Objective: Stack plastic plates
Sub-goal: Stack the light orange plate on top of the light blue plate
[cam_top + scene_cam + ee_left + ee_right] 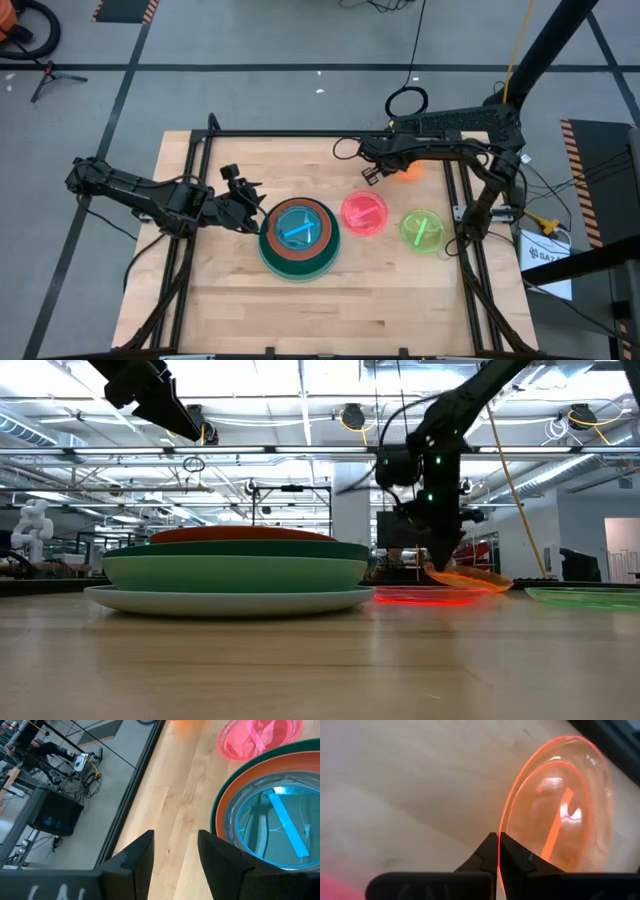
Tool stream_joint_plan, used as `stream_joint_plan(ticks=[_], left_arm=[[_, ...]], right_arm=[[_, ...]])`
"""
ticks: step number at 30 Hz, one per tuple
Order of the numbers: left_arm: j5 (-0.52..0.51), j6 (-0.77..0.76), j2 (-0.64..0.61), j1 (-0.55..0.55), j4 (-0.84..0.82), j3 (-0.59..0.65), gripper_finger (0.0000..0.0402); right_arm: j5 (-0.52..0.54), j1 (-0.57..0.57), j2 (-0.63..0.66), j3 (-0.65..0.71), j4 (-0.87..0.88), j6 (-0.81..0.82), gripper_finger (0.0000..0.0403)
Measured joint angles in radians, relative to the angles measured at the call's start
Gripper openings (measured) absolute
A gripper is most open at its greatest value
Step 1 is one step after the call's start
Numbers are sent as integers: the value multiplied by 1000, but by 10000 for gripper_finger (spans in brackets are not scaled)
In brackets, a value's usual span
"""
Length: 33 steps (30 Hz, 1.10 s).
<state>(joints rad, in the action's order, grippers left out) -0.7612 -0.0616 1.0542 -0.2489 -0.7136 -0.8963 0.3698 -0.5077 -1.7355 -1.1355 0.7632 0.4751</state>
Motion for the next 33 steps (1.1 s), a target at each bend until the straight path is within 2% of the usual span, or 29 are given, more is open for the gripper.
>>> stream_joint_plan(ticks=[8, 13, 17, 20, 25, 33], left_arm=[[0, 1, 0, 0, 2, 0, 159], [0, 7, 0, 0, 9, 0, 159], [0, 7, 0, 0, 11, 0, 159], [0, 6, 0, 0, 11, 0, 159], [0, 6, 0, 0, 13, 0, 159], [0, -3, 0, -7, 12, -1, 159]], right_arm=[[2, 159, 135, 0, -34, -79, 2], [-2, 300, 198, -2, -154, -158, 1], [-8, 432, 198, -43, -255, -266, 1], [-42, 518, 180, -81, -349, -347, 1], [-86, 631, 92, -195, -378, -476, 1], [-87, 716, -111, -376, -280, -602, 0]])
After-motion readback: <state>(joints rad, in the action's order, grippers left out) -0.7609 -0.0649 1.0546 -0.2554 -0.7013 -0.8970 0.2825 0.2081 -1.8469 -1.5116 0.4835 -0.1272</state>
